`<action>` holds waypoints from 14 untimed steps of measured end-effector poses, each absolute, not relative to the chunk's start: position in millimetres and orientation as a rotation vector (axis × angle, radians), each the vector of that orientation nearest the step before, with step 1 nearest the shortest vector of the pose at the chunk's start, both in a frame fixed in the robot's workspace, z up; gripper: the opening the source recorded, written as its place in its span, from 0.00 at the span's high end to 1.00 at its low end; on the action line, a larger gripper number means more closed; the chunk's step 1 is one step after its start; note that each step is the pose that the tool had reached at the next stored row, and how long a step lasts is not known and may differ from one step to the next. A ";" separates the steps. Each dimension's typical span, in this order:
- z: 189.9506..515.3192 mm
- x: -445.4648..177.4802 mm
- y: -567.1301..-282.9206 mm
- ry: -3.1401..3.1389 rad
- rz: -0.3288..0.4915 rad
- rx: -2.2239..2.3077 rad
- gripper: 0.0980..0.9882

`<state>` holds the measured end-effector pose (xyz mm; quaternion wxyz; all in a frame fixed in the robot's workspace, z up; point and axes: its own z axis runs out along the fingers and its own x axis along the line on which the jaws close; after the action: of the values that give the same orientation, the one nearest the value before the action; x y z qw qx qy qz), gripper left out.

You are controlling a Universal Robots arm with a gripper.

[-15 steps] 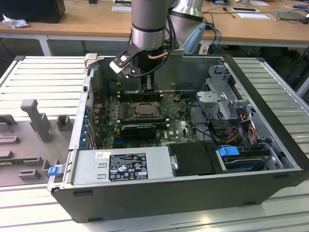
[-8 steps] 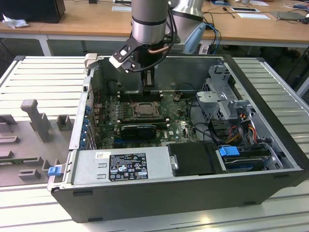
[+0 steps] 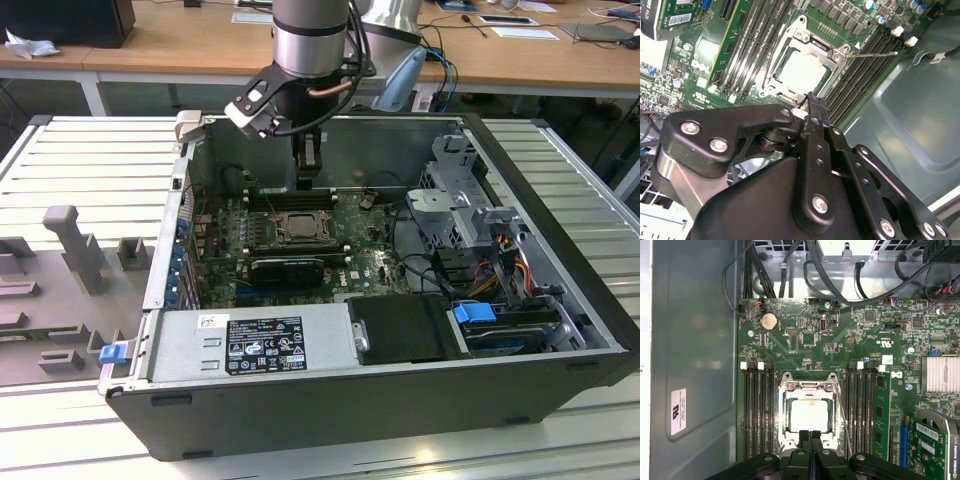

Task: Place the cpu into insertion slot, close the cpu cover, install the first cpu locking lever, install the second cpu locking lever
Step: 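Install the first cpu locking lever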

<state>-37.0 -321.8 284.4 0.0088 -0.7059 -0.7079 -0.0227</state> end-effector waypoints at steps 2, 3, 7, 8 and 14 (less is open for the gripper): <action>284.5 -37.0 -321.8 -2.211 -0.071 -2.205 0.99; 284.7 -37.0 -321.8 -2.212 -0.071 -2.205 0.99; 284.8 -37.0 -321.8 -2.249 -0.070 -2.166 0.99; 284.7 -37.0 -321.8 -2.260 -0.070 -2.154 0.99; 284.7 -37.0 -321.8 -2.328 -0.069 -2.079 0.99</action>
<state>-37.0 -321.8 284.7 0.0100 -0.6659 -0.7457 -0.0222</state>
